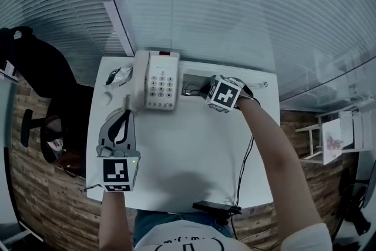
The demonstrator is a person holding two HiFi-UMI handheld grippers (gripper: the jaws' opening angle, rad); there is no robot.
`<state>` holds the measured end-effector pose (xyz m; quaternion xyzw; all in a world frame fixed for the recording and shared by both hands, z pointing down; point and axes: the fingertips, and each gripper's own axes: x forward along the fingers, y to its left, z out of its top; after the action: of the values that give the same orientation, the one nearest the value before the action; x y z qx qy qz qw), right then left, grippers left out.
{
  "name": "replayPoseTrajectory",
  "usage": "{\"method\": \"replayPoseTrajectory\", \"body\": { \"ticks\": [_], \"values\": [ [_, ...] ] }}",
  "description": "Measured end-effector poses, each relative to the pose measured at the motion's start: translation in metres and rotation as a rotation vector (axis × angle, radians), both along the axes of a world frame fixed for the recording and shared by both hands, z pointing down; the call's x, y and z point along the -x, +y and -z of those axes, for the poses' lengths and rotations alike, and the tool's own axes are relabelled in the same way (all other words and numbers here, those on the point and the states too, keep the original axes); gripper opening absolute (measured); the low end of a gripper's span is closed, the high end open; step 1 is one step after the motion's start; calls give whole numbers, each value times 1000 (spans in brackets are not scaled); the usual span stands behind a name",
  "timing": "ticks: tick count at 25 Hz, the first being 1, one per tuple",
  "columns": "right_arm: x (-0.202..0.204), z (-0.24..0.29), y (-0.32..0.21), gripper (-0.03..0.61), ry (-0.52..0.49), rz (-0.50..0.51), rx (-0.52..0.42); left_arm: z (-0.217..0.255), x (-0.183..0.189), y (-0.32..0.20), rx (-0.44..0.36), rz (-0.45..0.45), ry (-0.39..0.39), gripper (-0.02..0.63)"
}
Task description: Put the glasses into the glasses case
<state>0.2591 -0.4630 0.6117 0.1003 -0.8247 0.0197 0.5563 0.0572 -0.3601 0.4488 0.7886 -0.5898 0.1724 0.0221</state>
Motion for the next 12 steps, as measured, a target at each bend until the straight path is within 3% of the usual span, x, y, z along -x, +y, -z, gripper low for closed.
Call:
{"method": "replayPoseTrajectory", "body": {
  "ticks": [8, 12],
  "values": [
    [-1, 2, -2, 39, -12, -41, -33, 4, 0, 1, -5, 0, 1, 17],
    [0, 24, 2, 117, -51, -34, -85, 6, -1, 3, -12, 4, 6, 17]
  ]
}}
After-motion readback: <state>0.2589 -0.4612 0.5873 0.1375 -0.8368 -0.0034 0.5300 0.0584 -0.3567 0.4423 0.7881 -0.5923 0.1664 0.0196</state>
